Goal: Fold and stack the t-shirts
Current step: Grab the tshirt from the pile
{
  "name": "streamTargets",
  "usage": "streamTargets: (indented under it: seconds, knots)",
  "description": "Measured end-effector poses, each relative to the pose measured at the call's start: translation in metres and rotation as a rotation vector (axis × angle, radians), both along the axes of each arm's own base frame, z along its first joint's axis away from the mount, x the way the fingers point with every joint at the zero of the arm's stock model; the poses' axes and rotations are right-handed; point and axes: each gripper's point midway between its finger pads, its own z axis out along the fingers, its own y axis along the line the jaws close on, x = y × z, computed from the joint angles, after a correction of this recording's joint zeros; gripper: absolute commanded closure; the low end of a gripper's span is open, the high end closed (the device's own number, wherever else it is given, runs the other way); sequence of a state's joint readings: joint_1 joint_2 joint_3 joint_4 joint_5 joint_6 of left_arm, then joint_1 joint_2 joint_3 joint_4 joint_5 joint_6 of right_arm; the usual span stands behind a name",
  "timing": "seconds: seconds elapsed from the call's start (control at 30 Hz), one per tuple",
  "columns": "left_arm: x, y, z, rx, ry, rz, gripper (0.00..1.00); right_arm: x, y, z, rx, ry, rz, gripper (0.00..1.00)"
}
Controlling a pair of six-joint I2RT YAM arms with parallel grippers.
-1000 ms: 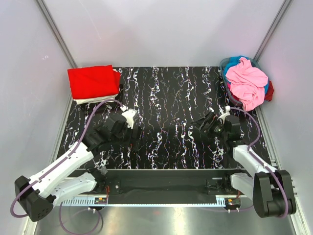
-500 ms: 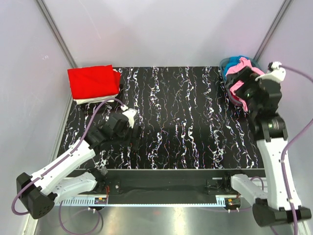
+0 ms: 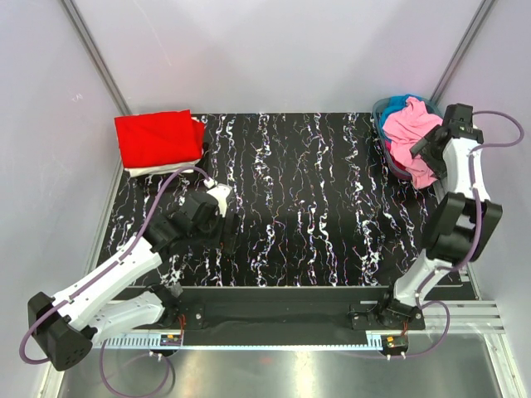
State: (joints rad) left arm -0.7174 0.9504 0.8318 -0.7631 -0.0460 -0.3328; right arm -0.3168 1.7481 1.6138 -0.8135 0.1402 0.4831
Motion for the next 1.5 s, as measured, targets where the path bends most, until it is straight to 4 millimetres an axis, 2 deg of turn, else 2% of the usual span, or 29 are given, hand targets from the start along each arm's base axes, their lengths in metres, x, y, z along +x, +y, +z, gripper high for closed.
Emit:
streamTargets:
  seconds: [0.07,0.17,0.47,0.87,1.03,1.17,1.27,1.3,1.37,1.5]
  knots:
    - [0.0,0.0,0.0,0.0,0.0,-0.001,0.01,0.004,-0.003,-0.018,0.039,0.045,-0.007,0.24]
    - [0.0,0.0,0.0,0.0,-0.001,0.0,0.01,0.012,-0.003,-0.03,0.082,0.071,-0.009,0.26]
    - [0.0,0.0,0.0,-0.001,-0.001,0.0,0.01,0.047,-0.012,-0.021,0.097,0.028,-0.005,0.24]
    - [0.0,0.0,0.0,-0.001,-0.002,-0.001,0.01,0.029,-0.028,-0.04,0.122,0.086,-0.055,0.25]
    - [0.0,0.0,0.0,0.0,-0.002,0.0,0.01,0.028,-0.027,-0.049,0.139,0.102,-0.059,0.3]
    - [0.0,0.0,0.0,0.0,-0.002,0.0,0.01,0.03,-0.023,-0.063,0.169,0.126,-0.051,0.45]
    - [0.0,0.0,0.0,-0.001,-0.001,0.003,0.01,0.032,-0.021,-0.072,0.189,0.139,-0.044,0.66]
    - [0.0,0.0,0.0,-0.001,-0.001,0.003,0.01,0.032,-0.021,-0.074,0.191,0.145,-0.04,0.79]
    - [0.0,0.0,0.0,0.0,-0.001,0.004,0.01,0.034,-0.02,-0.073,0.2,0.139,-0.029,0.98]
    - [0.0,0.001,0.0,0.003,-0.003,0.006,0.01,0.038,-0.015,-0.07,0.224,0.124,-0.015,1.0]
